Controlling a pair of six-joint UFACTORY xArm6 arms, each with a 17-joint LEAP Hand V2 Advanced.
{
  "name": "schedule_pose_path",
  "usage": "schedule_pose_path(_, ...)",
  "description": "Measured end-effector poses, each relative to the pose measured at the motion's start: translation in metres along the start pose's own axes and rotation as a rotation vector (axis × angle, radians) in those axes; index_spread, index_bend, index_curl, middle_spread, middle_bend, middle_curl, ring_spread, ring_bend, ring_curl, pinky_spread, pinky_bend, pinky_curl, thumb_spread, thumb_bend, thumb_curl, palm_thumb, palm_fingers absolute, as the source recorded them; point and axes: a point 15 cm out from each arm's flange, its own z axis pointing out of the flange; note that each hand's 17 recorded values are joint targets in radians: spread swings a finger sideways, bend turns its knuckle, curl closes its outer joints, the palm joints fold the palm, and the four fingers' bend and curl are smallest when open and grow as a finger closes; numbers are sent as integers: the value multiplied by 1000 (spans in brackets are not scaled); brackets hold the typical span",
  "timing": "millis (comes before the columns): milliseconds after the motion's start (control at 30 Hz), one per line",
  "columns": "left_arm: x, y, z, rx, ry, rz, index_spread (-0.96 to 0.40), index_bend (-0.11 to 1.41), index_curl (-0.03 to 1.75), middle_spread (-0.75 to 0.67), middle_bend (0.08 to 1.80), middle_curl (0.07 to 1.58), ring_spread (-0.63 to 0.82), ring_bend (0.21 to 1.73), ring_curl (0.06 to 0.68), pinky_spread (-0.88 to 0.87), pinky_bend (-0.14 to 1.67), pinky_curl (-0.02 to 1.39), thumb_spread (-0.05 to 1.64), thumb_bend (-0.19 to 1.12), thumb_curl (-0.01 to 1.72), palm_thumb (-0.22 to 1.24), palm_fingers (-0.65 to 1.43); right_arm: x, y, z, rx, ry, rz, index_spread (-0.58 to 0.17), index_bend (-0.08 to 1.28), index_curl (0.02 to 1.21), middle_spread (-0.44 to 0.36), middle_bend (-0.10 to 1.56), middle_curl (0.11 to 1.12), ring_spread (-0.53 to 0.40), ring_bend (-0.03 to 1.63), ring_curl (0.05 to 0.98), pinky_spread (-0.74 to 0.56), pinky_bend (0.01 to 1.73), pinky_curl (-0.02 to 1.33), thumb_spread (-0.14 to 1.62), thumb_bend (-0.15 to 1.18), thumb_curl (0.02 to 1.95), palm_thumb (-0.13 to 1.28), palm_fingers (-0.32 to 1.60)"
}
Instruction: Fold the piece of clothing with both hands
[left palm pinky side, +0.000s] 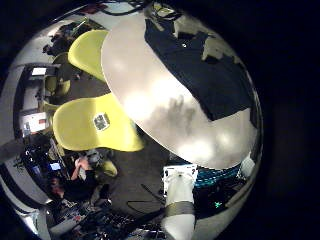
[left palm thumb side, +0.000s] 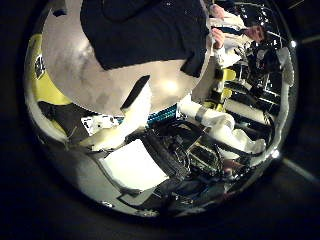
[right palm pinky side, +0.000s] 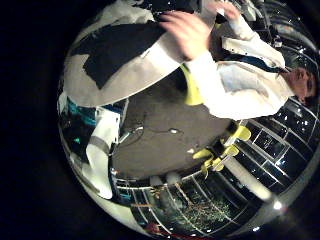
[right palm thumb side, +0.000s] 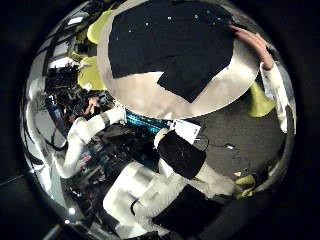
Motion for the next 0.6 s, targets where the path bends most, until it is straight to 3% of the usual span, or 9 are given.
schedule_pose_path(367, 4, -1, 5, -16, -3, 14, -252, 193, 560, -153, 230, 514, -48, 646, 163, 1, 300, 344, 1124, -21, 307, 330, 524, -3, -9, -2, -11, 3, -20, -355, 171, 310, -32, 319, 368, -32, 755, 182, 226, 738, 57, 1277, -14, 286, 436, 331)
schedule_pose_path(467, 13, -4, 21, -61, -23, 51, -251, 192, 560, -144, 204, 509, -45, 654, 164, 1, 308, 345, 1125, -21, 307, 330, 508, -1, -9, 1, -12, -1, -17, -355, 170, 308, -34, 323, 369, -33, 760, 183, 224, 735, 56, 1277, -15, 286, 436, 334)
schedule_pose_path(600, 13, -22, 54, -102, -93, 104, -170, 149, 529, -36, 147, 488, 61, 659, 177, 70, 341, 367, 1118, -32, 301, 300, 277, 5, -7, 4, -18, -7, 1, -355, 171, 308, -35, 324, 369, -33, 761, 185, 223, 736, 55, 1278, -15, 285, 436, 333)
